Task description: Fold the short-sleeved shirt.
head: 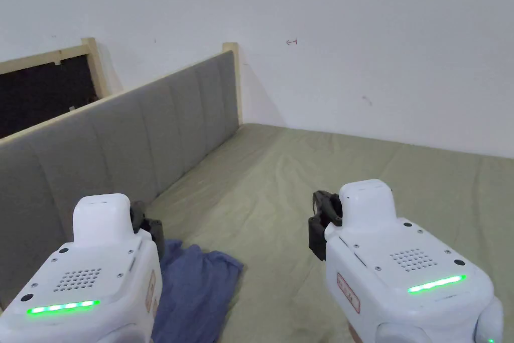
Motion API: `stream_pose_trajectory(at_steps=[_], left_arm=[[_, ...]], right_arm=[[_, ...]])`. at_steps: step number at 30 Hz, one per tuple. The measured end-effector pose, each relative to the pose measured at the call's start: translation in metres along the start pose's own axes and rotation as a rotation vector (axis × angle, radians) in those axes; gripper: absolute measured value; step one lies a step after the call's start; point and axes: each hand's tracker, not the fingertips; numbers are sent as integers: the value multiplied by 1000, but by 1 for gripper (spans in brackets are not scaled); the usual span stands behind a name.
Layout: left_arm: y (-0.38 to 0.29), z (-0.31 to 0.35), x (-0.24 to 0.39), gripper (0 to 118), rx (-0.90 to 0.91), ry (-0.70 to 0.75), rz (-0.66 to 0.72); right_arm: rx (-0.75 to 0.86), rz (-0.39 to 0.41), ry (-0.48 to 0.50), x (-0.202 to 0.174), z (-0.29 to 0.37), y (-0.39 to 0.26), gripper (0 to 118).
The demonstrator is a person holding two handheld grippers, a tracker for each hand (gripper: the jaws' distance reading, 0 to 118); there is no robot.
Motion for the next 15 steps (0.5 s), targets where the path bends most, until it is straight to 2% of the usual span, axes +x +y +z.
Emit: stream_pose_trajectory(at_steps=[2,6,9,10,11,12,13,15], left_arm=[[-8,-25,-12,0,-129,-23,-20],[-35,-81,-48,0,-452,-143,45],[-65,-112,-74,0,-604,-133,101],[-79,-122,-83,6,-643,-117,125],[-91,-131,-89,40,-680,-99,142],[-102,-140,-95,85,-724,-85,156],[-117,-153,-99,117,-803,-79,157],[-138,-165,-106,114,-812,-91,147]], right_arm=[[-15,27,12,0,-2,-2,0],[-104,32,37,0,-23,-8,0],[-191,62,60,-12,-57,-21,0],[-217,78,70,-17,-70,-26,0],[-237,93,84,-23,-81,-32,0],[-256,101,99,-28,-90,-37,0],[-272,101,117,-33,-99,-41,0],[-284,93,143,-39,-110,-46,0]])
